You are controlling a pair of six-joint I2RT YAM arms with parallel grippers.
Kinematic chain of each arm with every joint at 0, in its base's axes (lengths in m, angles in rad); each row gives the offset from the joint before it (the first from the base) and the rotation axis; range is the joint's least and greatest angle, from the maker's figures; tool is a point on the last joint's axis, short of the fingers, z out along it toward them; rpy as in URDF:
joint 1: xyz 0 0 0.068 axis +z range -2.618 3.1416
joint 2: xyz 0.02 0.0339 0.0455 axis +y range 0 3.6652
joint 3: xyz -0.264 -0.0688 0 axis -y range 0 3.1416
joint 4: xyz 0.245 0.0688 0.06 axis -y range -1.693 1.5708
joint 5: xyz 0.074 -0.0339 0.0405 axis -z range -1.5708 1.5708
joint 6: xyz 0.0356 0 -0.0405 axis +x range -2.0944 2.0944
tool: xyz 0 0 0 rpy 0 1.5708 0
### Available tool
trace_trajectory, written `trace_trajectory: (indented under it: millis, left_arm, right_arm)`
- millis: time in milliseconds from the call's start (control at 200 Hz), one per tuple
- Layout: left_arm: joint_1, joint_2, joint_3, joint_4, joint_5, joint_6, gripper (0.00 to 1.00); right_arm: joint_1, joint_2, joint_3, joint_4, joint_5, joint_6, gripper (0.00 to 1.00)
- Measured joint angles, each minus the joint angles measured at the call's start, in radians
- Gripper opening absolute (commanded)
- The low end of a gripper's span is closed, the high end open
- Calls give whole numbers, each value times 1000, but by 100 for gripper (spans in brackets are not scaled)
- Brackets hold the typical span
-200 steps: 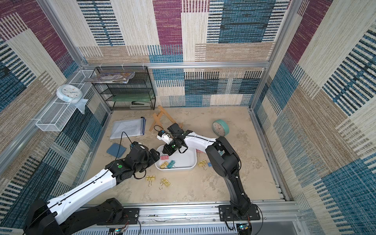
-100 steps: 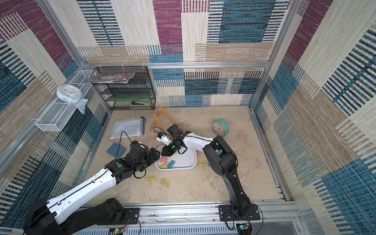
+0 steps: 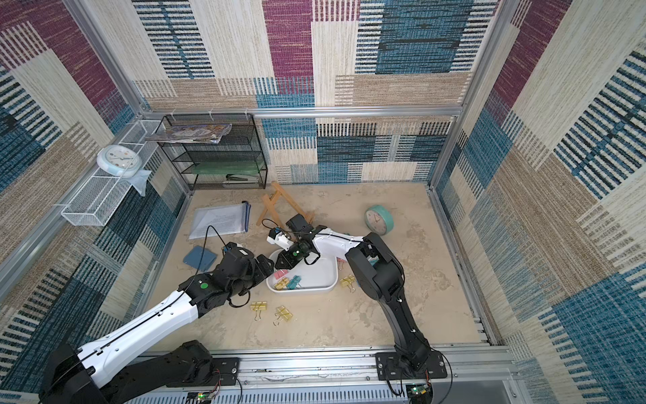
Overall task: Take out the binder clips from the storage box
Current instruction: Pick up the binder clip from the storage box.
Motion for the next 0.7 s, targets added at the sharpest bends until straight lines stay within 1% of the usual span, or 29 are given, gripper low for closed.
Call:
trace_trajectory:
  millis: [205,336,391,606,696]
  left_arm:
    - [0,-5,-2,-1,0,0,89]
    - [0,-8,-5,-3,0,-1,89]
    - [0,-8,-5,-3,0,-1,89]
    - [0,4,1,8,12,2,89]
    - [0,25,17,21,36,19,89]
  right_arm:
    - [0,-11,-10,5,-8,4,6]
    - [0,-54,-31,11,1,11,1]
    - [0,-79,-45,21,8,20,0]
    - [-6,-218,-163,89,59,61,0]
    - [-26,-332,-263,138,100,93,0]
